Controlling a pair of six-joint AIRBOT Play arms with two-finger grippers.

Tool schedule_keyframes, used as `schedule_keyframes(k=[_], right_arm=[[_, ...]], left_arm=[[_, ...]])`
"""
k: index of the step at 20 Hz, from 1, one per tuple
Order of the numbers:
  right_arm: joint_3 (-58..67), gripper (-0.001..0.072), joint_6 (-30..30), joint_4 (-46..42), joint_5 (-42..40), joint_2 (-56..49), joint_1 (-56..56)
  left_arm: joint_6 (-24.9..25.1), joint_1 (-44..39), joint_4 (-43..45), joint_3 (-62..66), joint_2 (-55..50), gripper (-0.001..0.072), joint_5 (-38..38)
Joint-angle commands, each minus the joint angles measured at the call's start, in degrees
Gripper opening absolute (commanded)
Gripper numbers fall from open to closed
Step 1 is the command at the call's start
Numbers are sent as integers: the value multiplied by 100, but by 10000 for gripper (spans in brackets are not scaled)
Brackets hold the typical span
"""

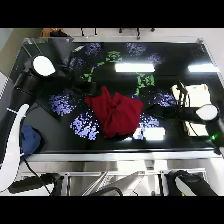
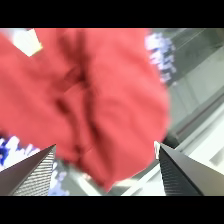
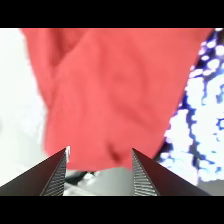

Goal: Fold the shirts.

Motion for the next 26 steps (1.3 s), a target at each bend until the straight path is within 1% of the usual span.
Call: schedule_keyframes(k=[1, 3, 4, 6, 8, 10, 12, 14, 15, 16, 17, 18, 19, 20, 21, 22, 24, 26], right_arm=[[529, 461, -597, 22, 334, -1088, -345], [686, 461, -850, 22, 306, -1751, -343], [721, 461, -953, 24, 223, -2052, -343], [732, 461, -1174, 103, -181, -2588, -343], [763, 460, -1453, 581, -748, -3071, -345], [944, 460, -1882, 1239, -1051, -3532, -343], [1209, 459, -2280, 1858, -1095, -3965, -343], [1408, 459, -2455, 2267, -1091, -4273, -332], [1462, 458, -2573, 2468, -1062, -4363, -332], [1486, 455, -2680, 2660, -999, -4400, -332], [1488, 407, -2817, 2841, -953, -4398, -332], [1499, 252, -2964, 2983, -872, -4387, -332], [1519, 203, -3095, 3086, -813, -4385, -332], [1543, 201, -3126, 3128, -774, -4385, -332], [1565, 112, -3126, 3130, -691, -4385, -332], [1580, 21, -3123, 3141, -562, -4374, -337], [1582, 21, -3222, 3322, -321, -4299, -348], [1587, 20, -3357, 3453, -254, -4105, -369]], left_arm=[[-46, 927, 0, -796, -61, 695, -302], [90, 1241, -153, -1707, -68, 695, 205], [251, 1331, -415, -2162, -68, 694, 586], [710, 1381, -1274, -3005, -87, 694, 1526], [1130, 1305, -2046, -3429, -282, 694, 2107], [1366, 1110, -2426, -3530, -614, 694, 2393], [1397, 859, -2426, -3303, -1001, 693, 2608], [1392, 595, -2426, -2927, -1322, 693, 2887], [1392, 472, -2426, -2726, -1467, 615, 2966], [1392, 358, -2413, -2511, -1602, 489, 3012], [1392, 278, -2409, -2291, -1740, 356, 3023], [1392, 238, -2411, -2120, -1840, 257, 3021], [1390, 208, -2406, -1939, -1943, 192, 3003], [1392, 210, -2411, -1766, -2046, 87, 2892], [1392, 212, -2411, -1613, -2124, 11, 2706], [1388, 227, -2413, -1478, -2177, 11, 2522], [1388, 280, -2411, -1307, -2135, 10, 2240], [1390, 361, -2415, -1185, -1910, 10, 2074]])
